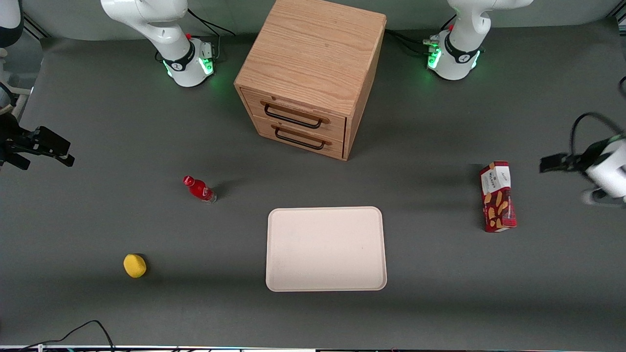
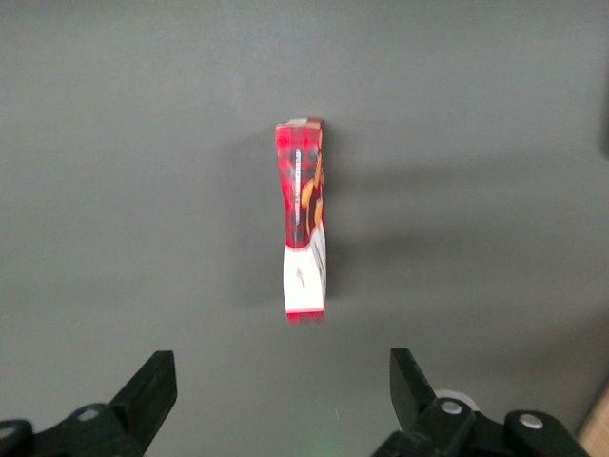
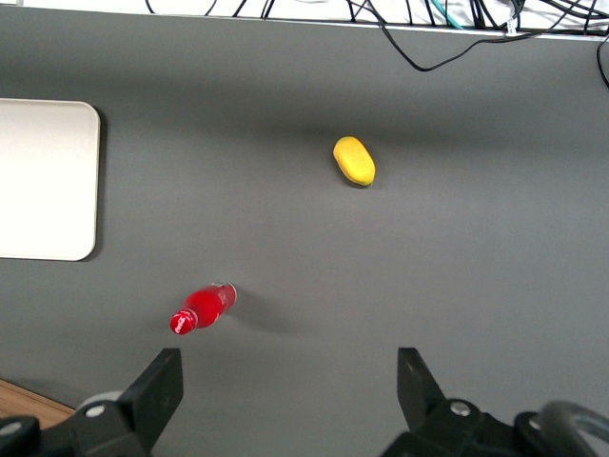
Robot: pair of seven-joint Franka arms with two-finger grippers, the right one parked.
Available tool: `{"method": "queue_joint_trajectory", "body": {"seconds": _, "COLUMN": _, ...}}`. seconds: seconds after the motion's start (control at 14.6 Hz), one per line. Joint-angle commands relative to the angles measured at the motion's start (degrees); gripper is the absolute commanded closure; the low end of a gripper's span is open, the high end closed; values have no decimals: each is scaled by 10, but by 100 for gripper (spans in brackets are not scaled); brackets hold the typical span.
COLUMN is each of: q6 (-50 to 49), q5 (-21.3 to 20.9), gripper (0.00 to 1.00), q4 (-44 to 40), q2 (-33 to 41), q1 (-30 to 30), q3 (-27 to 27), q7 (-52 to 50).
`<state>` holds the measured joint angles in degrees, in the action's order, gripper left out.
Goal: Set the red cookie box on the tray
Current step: 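Lower the open left gripper over the red plaid cookie box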
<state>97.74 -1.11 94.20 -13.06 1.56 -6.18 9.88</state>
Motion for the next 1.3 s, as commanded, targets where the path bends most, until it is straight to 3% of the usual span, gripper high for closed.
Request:
{"method": "queue_joint_trajectory", "body": {"seconds": 0.0, "q6": 182, "q5": -7, "gripper": 0, "q4": 168, "q2": 22, "q1": 3, "q3": -3, "q7": 18}}
{"method": "queue_joint_trajectory", "body": {"seconds": 0.14, "q6": 324, "q5": -5, "gripper": 0, "q4": 254, "q2": 7, "q1": 2, "q3": -3, "q7": 25}}
{"method": "queue_joint_trajectory", "body": {"seconds": 0.27, "q6": 413, "q5": -5, "gripper": 0, "q4": 288, "q2": -24, "q1": 2, "q3": -3, "q7": 25}}
{"method": "queue_joint_trajectory", "body": {"seconds": 0.34, "q6": 455, "q5": 0, "gripper": 15, "q4": 308, "q2": -37, "q1": 3, "q3": -3, "q7": 25}}
{"method": "queue_joint_trajectory", "body": {"seconds": 0.41, "q6": 494, "q5": 2, "gripper": 66, "q4": 326, "q2": -47, "q1": 2, "q3": -3, "q7": 23}}
{"method": "queue_joint_trajectory", "body": {"seconds": 0.48, "q6": 503, "q5": 3, "gripper": 100, "q4": 329, "q2": -54, "q1": 1, "q3": -3, "q7": 25}}
{"method": "queue_joint_trajectory", "body": {"seconds": 0.96, "q6": 457, "q5": 27, "gripper": 100, "q4": 310, "q2": -25, "q1": -1, "q3": -3, "q7": 21}}
{"method": "queue_joint_trajectory", "body": {"seconds": 1.1, "q6": 362, "q5": 36, "gripper": 100, "q4": 255, "q2": 0, "q1": 0, "q3": -3, "q7": 18}}
{"method": "queue_joint_trajectory", "body": {"seconds": 1.23, "q6": 204, "q5": 46, "gripper": 100, "q4": 138, "q2": 12, "q1": 2, "q3": -2, "q7": 8}}
